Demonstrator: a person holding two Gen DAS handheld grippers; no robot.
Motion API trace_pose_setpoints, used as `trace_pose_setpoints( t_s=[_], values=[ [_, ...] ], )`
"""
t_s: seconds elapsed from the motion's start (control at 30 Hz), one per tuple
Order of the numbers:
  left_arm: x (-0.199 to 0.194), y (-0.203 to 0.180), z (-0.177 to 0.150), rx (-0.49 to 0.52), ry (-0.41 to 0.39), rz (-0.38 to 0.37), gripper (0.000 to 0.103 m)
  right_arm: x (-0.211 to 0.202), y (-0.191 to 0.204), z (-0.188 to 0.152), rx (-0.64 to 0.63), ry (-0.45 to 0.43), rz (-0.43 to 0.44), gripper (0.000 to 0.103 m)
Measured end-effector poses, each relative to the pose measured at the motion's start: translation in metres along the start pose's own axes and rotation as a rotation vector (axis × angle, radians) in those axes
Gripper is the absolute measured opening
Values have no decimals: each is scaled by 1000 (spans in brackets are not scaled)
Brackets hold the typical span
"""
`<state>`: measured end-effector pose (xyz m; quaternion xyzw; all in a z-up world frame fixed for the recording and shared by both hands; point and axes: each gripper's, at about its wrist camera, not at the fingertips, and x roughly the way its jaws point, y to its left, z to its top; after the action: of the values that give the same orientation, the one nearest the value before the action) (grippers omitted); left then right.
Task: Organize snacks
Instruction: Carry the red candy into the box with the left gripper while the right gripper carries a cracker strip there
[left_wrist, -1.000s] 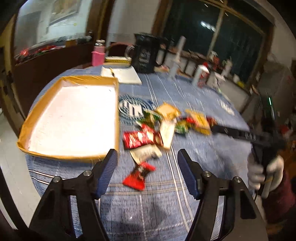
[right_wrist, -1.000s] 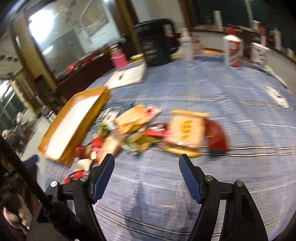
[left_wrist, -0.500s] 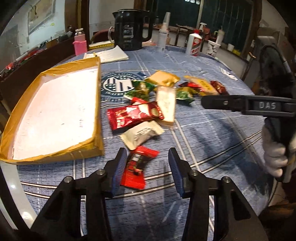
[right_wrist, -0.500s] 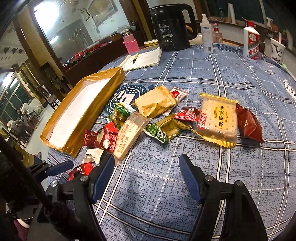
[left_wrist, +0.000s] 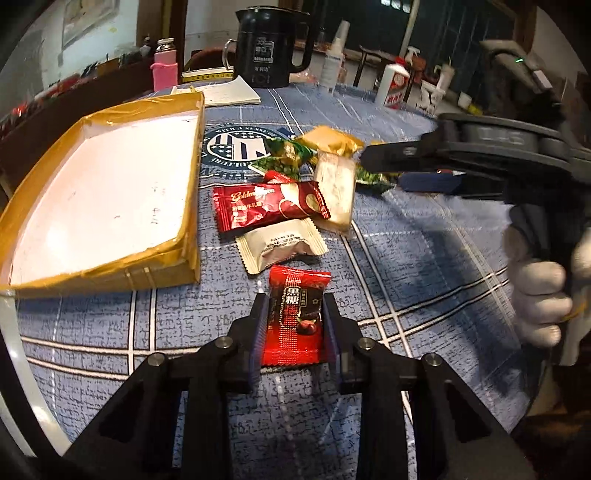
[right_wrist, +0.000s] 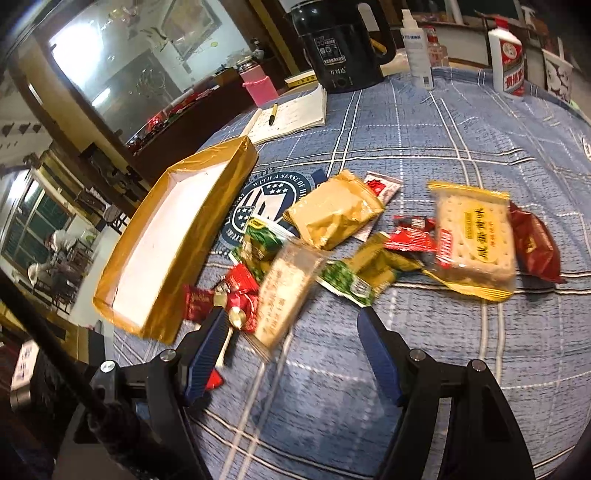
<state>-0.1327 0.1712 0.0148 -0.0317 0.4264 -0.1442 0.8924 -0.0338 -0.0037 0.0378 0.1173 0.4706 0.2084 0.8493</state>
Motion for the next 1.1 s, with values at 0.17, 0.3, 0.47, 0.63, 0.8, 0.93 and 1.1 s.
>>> trace_pose_setpoints(
  t_s=[0.17, 0.3, 0.47, 0.63, 0.8, 0.93, 1.1],
  values=[
    [-16, 5, -5, -37, -38, -37, 30, 25, 8, 8, 48, 21, -63, 72],
    [-28, 11, -6, -64, -62, -66, 30, 40, 17, 9, 51, 32, -118, 66],
    [-44, 26, -5, -106, -98, -97, 30, 45, 15, 7, 84, 57, -95, 18],
    [-61, 44, -4, -166, -141, -111, 30, 31, 13, 1, 87, 28, -78, 7],
    [-74, 63, -3, -220, -181, -111, 30, 7, 13, -2, 87, -22, -70, 7],
    [-83, 82, 4, -256, -209, -99, 30, -8, 23, 2, 71, -68, -45, 7],
    [-87, 113, 25, -304, -223, -37, 30, -16, 56, 9, -2, -79, 59, 7]
  ],
)
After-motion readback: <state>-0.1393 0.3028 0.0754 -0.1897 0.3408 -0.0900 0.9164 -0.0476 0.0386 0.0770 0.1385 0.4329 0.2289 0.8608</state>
